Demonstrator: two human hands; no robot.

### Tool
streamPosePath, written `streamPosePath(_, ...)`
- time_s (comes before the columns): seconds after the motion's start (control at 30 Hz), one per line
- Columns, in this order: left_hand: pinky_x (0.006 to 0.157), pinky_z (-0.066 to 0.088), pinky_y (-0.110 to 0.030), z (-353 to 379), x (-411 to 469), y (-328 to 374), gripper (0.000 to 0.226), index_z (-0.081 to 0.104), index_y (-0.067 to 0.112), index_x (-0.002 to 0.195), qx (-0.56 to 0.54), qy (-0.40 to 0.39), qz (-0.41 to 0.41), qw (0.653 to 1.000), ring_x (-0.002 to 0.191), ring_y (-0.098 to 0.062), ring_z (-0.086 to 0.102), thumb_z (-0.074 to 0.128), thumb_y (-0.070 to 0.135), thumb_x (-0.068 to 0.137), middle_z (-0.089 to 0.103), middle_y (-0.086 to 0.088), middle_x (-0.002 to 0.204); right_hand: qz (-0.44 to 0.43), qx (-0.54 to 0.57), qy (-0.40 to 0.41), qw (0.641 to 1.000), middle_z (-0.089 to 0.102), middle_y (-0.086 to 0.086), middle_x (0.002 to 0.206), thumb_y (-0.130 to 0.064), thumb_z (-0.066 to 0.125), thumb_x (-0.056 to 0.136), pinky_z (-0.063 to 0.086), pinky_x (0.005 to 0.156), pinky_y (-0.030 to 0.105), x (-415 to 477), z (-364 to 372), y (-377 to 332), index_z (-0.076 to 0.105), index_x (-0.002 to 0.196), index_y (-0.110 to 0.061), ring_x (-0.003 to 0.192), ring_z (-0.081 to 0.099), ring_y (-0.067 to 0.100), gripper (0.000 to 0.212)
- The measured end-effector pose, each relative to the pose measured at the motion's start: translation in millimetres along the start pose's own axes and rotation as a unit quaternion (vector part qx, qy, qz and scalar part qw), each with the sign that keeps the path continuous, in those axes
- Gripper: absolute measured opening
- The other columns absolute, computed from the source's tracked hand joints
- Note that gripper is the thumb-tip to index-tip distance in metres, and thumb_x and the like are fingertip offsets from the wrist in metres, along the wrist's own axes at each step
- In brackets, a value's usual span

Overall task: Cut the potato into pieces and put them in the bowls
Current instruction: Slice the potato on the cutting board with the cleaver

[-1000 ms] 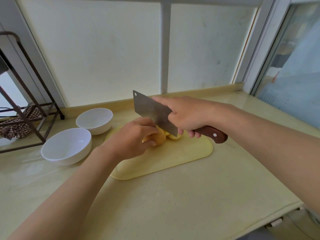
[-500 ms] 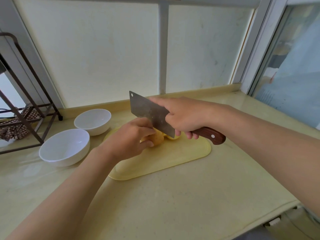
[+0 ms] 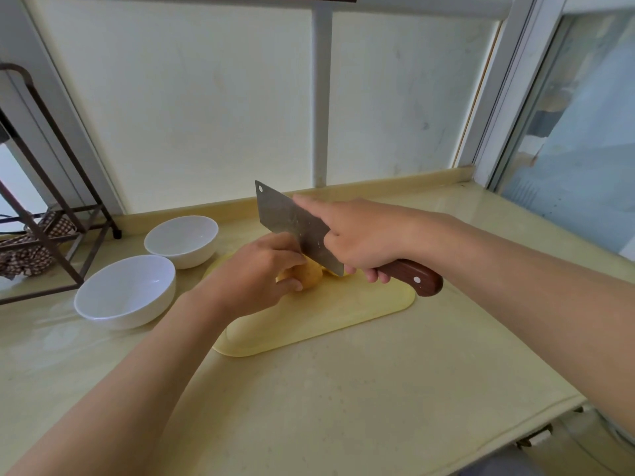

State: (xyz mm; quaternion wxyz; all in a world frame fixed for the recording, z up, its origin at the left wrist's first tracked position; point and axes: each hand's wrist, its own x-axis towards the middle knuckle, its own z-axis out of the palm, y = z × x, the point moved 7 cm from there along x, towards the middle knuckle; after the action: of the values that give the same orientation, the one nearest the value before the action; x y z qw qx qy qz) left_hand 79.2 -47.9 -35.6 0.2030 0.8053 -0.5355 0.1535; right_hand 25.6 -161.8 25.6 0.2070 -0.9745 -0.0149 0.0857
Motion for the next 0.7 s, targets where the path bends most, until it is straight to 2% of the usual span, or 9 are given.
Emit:
streamPosePath(0.47,0.073,0.048,-0.025,-1.4,-0.2,-3.5,0.033,0.077,0.013,0.102,-0.015,0.007,-0.004,1.0,0.084,-0.019,0.063,0.086,0.016,0.071,0.066,0.001,0.099,0.024,-0.022,-0.022,0.999,0.069,0.019,0.089,-0.008,0.03,0.102,0.055,0.047,0.03,-1.4,2.5,1.3,0.001,0.162,-0.052,0.038,0.058,0.018,0.079)
streamPosePath(0.7,0.072,0.049,-0.026,-1.5,-1.3,-5.9,0.032,0.078,0.011,0.1,-0.033,0.021,-0.009,0.999,0.082,-0.019,0.063,0.087,0.013,0.069,0.067,0.0,0.096,0.029,-0.035,-0.038,0.998,0.07,0.02,0.09,-0.009,0.031,0.103,0.058,0.047,0.033,0.0,5.3,2.9,0.0,0.161,-0.052,0.045,0.061,0.022,0.079)
